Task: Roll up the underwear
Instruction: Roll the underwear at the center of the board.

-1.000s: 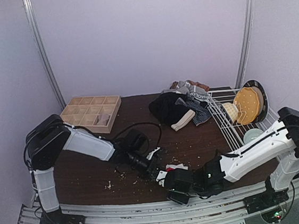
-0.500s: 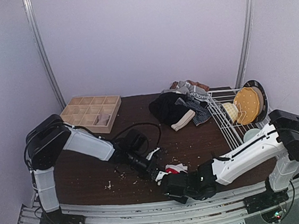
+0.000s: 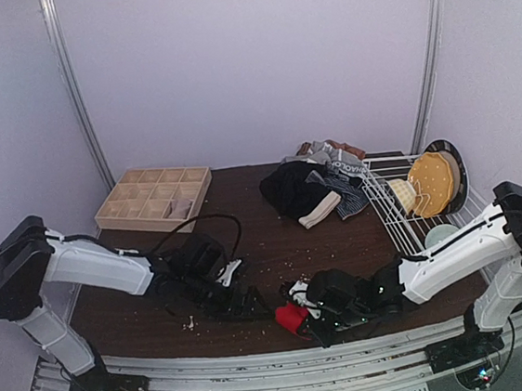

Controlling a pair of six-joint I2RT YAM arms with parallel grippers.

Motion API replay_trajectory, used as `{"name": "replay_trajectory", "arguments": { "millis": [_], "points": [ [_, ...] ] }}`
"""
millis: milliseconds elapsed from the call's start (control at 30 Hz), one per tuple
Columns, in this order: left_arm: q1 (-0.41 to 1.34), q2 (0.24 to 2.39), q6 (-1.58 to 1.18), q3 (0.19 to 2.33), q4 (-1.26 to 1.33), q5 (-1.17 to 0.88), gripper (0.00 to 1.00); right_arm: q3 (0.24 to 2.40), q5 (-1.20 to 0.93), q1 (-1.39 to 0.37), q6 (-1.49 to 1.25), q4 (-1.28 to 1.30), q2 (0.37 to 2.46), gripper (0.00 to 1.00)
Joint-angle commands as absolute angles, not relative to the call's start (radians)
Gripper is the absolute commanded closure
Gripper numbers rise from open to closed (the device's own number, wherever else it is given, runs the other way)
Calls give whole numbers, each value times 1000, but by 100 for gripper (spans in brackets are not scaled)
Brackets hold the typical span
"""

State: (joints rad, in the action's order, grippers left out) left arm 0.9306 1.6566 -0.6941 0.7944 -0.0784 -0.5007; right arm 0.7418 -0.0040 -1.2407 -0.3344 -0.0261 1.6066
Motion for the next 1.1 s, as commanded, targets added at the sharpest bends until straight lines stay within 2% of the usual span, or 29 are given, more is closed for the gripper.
{"name": "replay_trajectory", "arguments": {
  "millis": [0,100,233,600,800,933,1067],
  "points": [
    [928,1537,-680,680,29,-280,2,658,-238,-1171,-456,-150,1594,100],
    [929,1494,-672,624,119,-219,2,600,-313,-1123,-522,-244,1593,100],
    [939,1519,-665,589,286,-278,2,519,-386,-1070,-593,-375,1610,100],
    [1017,1755,-601,863,210,-444,3,378,-483,-990,-709,-655,1694,100],
    [1017,1839,-613,914,224,-545,18,359,-516,-971,-716,-716,1724,100],
    [1017,1899,-629,920,241,-601,24,358,-534,-964,-709,-721,1732,100],
    [1016,1956,-645,943,274,-652,46,363,-558,-963,-702,-729,1744,100]
  ]
}}
